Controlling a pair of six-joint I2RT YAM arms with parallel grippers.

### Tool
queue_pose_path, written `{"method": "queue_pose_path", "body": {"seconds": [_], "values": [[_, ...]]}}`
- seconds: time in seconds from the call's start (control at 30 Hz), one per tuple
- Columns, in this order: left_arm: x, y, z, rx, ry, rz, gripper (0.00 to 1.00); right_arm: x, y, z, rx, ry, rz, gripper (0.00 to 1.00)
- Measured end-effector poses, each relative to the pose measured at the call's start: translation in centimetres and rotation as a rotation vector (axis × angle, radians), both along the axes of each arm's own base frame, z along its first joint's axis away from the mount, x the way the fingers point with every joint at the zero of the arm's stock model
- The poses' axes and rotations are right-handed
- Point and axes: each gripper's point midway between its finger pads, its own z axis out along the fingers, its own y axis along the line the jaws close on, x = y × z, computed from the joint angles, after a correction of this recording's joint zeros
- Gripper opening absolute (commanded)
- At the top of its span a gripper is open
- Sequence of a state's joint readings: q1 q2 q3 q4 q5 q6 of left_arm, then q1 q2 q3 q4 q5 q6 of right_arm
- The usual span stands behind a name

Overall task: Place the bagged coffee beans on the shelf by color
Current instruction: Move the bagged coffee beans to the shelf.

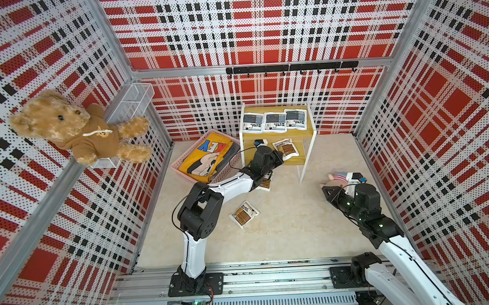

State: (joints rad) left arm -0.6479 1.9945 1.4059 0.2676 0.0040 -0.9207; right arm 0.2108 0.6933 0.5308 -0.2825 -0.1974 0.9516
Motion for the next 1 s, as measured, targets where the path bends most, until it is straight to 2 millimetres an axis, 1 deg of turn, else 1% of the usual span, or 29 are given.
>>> {"method": "queue_pose_path", "body": {"seconds": [0.1, 0.23, 0.4, 0.87, 0.9, 0.97, 1.0], "values": [[0.0, -0.7, 0.1, 0.003, 0.001, -0.018, 0.14, -0.1, 0.0, -0.3, -0.001, 0.006, 0.0, 0.22], [0.4, -2.0, 0.2, 0.024, -0.007, -0.042, 0.14, -0.2, 0.0, -0.1, 0.003, 0.0, -0.001, 0.22], [0.0, -3.2, 0.2, 0.057, -0.013, -0.071, 0.14, -0.3, -0.1, -0.1, 0.004, -0.003, -0.001, 0.22], [-0.2, -3.3, 0.1, 0.15, -0.04, -0.112, 0.15, -0.5, -0.2, -1.0, 0.002, 0.015, -0.002, 0.22], [-0.1, -3.2, 0.1, 0.153, -0.042, -0.112, 0.2, -0.5, -0.2, -1.1, 0.002, 0.016, -0.002, 0.22], [-0.1, -3.2, 0.2, 0.151, -0.042, -0.113, 0.34, -0.6, -0.2, -1.2, 0.002, 0.019, -0.001, 0.22], [0.0, -3.1, 0.4, 0.15, -0.047, -0.112, 0.38, -0.6, -0.2, -1.3, 0.001, 0.021, -0.001, 0.22]]}}
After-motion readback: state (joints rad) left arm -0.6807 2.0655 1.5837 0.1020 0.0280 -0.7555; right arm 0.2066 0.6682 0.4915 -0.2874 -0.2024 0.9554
